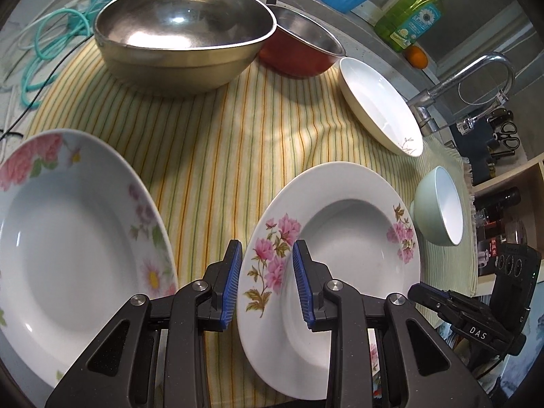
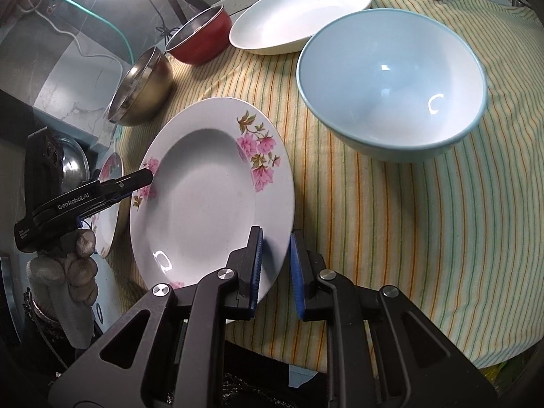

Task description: Organize plates and bowls

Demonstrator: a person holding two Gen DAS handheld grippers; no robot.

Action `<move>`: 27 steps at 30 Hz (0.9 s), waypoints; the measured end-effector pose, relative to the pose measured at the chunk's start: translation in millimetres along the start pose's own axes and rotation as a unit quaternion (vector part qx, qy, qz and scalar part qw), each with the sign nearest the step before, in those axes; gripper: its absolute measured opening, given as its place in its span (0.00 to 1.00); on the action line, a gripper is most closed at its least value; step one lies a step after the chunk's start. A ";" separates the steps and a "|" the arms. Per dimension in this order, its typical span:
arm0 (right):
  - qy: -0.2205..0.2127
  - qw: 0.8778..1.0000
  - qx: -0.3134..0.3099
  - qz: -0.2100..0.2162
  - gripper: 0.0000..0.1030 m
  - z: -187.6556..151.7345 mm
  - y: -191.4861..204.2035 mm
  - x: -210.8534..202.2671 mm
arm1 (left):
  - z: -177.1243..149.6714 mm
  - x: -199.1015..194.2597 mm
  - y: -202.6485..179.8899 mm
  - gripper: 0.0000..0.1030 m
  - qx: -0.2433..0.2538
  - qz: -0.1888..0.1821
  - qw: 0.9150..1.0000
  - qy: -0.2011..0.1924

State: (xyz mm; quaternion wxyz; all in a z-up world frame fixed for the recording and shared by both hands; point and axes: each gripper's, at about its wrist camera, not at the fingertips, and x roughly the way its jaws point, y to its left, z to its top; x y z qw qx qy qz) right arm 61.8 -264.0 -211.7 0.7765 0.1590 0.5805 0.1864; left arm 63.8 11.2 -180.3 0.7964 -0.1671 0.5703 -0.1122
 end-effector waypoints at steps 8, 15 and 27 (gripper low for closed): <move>0.002 1.000 -0.007 0.000 0.16 -6.1 0.7 -1.2 | -8.2 -2.5 1.0 0.28 -0.002 0.001 1.000 -0.006; 0.003 1.000 -0.010 -0.003 0.17 -6.5 2.9 0.3 | -11.6 -2.7 1.0 0.27 -0.003 0.003 1.000 -0.009; -0.005 1.000 -0.017 -0.008 0.28 -8.8 4.3 -4.8 | -13.2 -6.4 1.5 0.28 0.000 0.004 1.000 -0.011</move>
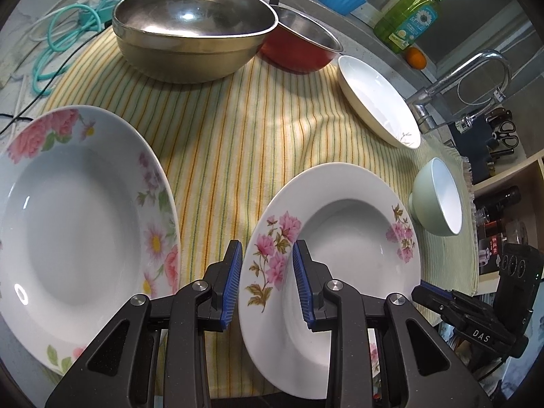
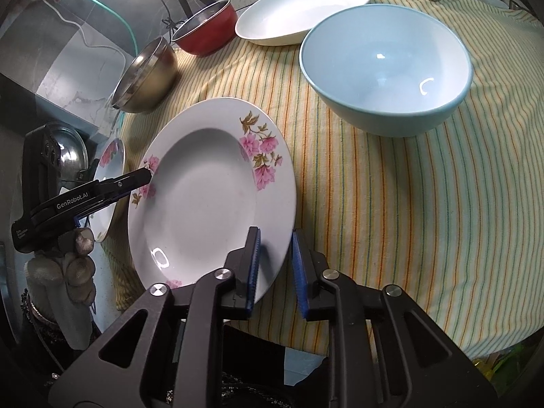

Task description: Organize plates and bowls

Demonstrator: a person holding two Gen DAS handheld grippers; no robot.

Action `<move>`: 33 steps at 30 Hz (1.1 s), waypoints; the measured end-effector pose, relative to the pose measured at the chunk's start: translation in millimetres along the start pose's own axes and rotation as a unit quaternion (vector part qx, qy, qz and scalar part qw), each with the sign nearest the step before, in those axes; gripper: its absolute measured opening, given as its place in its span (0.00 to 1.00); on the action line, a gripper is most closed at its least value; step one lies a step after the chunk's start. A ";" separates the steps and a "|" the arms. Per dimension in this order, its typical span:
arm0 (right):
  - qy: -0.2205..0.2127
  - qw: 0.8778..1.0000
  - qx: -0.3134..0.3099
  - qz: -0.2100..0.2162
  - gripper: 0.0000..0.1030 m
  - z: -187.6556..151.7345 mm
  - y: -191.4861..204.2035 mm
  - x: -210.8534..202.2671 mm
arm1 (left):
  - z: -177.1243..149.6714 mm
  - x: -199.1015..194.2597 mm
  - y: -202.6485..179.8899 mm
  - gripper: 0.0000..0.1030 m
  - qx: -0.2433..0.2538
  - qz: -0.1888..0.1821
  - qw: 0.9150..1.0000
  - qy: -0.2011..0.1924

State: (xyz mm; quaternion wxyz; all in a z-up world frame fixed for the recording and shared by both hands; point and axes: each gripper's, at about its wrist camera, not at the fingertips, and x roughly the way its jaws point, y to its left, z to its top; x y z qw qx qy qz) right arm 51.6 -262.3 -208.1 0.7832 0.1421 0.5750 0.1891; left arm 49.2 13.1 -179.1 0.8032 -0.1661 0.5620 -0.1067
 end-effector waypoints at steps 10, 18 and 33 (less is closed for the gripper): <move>-0.055 0.997 -0.046 -0.017 0.76 3.6 17.3 -31.6 | -1.1 -19.0 -4.7 0.59 0.005 -0.006 1.000 -0.027; -0.070 0.996 -0.063 -0.002 0.91 14.8 31.9 -39.3 | -3.2 -35.0 -5.9 0.68 0.002 0.014 0.998 -0.055; -0.059 0.991 -0.114 0.034 0.92 39.9 83.4 -28.6 | -21.8 -85.0 50.7 0.68 -0.077 0.040 0.990 -0.109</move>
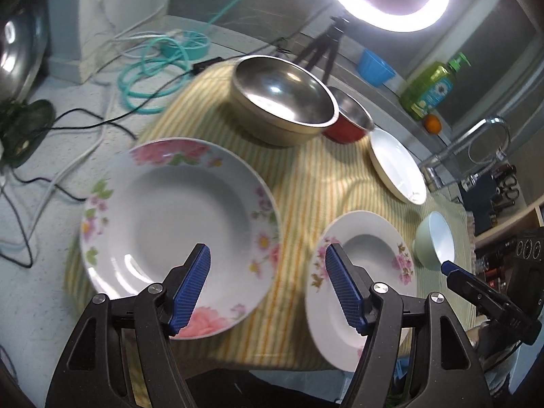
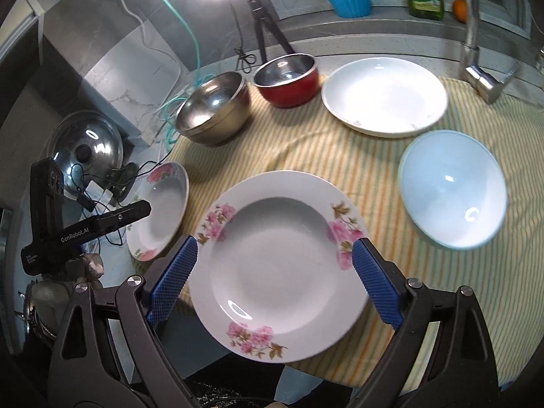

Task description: Organize plates and bowls

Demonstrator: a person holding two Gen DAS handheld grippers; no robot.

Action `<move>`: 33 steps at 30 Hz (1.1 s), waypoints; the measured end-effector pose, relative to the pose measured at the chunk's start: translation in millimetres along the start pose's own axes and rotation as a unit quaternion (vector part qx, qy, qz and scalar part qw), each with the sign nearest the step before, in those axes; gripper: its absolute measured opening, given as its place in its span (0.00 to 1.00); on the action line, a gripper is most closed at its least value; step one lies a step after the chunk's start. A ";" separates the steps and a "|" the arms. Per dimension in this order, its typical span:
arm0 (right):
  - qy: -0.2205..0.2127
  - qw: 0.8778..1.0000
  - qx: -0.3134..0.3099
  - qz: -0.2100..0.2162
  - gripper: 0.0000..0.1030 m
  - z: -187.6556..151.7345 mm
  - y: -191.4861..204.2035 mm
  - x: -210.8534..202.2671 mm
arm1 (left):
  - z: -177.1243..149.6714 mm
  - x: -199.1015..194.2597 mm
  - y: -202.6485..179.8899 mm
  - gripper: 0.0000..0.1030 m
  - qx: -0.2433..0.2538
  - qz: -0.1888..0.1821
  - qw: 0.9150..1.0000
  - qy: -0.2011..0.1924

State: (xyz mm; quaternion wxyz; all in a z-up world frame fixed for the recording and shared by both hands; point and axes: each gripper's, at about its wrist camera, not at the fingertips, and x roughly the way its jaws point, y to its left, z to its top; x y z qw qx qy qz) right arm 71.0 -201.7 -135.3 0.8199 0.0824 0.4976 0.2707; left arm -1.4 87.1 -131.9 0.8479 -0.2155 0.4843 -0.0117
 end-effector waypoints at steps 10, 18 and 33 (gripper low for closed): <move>0.035 0.997 -0.047 0.041 0.92 20.6 48.3 41.1 | -7.6 -24.4 62.1 0.68 -0.074 0.033 0.996 -0.025; 0.069 0.994 -0.053 0.069 0.92 34.1 75.0 82.0 | -7.1 -29.2 106.2 0.68 -0.115 0.047 0.992 -0.030; 0.132 0.987 -0.019 0.093 0.62 48.5 90.6 150.2 | 6.8 -8.7 137.8 0.54 -0.136 0.016 0.991 0.000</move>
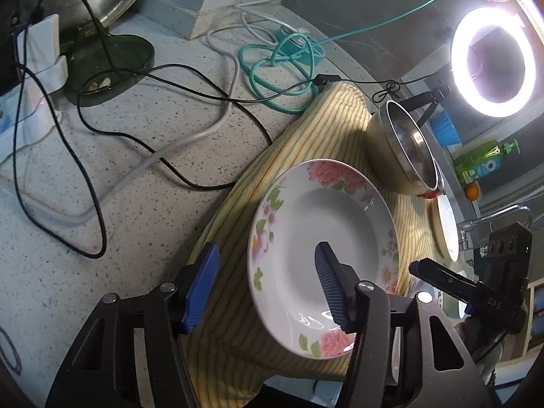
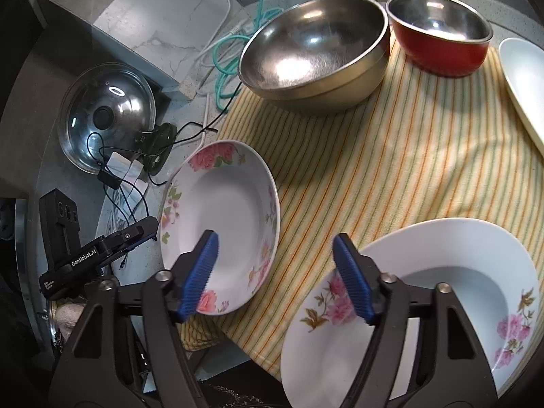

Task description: Organize plates and bowls

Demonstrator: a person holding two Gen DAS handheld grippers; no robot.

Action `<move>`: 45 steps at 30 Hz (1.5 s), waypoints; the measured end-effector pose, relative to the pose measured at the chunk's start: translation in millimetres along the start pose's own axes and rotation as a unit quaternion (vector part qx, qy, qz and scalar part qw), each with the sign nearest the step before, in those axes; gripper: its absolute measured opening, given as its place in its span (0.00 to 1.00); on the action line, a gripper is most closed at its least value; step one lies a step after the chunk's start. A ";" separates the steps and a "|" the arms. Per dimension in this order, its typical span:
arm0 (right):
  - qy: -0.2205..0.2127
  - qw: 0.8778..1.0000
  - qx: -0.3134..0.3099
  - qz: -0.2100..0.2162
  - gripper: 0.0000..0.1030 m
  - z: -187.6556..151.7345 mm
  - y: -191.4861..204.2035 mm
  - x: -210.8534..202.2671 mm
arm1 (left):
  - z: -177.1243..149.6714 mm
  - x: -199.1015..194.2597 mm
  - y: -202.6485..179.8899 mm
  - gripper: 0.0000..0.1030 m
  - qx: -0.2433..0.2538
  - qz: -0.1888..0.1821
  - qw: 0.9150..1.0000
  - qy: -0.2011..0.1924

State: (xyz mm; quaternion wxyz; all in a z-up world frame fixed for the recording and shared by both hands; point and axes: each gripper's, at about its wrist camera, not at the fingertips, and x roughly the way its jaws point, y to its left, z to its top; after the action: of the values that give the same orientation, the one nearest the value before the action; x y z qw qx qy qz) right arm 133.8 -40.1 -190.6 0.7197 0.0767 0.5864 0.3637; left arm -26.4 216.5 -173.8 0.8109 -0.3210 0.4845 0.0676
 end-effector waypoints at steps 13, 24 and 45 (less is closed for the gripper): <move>0.031 0.999 0.006 -0.006 0.23 4.8 -2.7 29.8 | 4.6 18.2 7.0 0.26 -0.004 -0.020 0.999 0.030; 0.033 0.999 -0.009 -0.017 0.13 5.6 4.8 36.2 | 7.4 22.7 1.8 0.22 0.018 -0.017 0.999 0.034; -0.002 1.000 -0.003 -0.020 0.13 -3.7 -1.5 -0.6 | 5.2 11.5 -32.1 0.22 0.056 -0.020 0.998 0.017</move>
State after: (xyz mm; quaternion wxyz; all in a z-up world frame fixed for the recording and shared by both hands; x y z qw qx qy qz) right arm 131.1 -42.7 -192.1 0.7281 0.0640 0.5854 0.3508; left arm -3.0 192.0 -167.0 0.8208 -0.2856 0.4944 0.0182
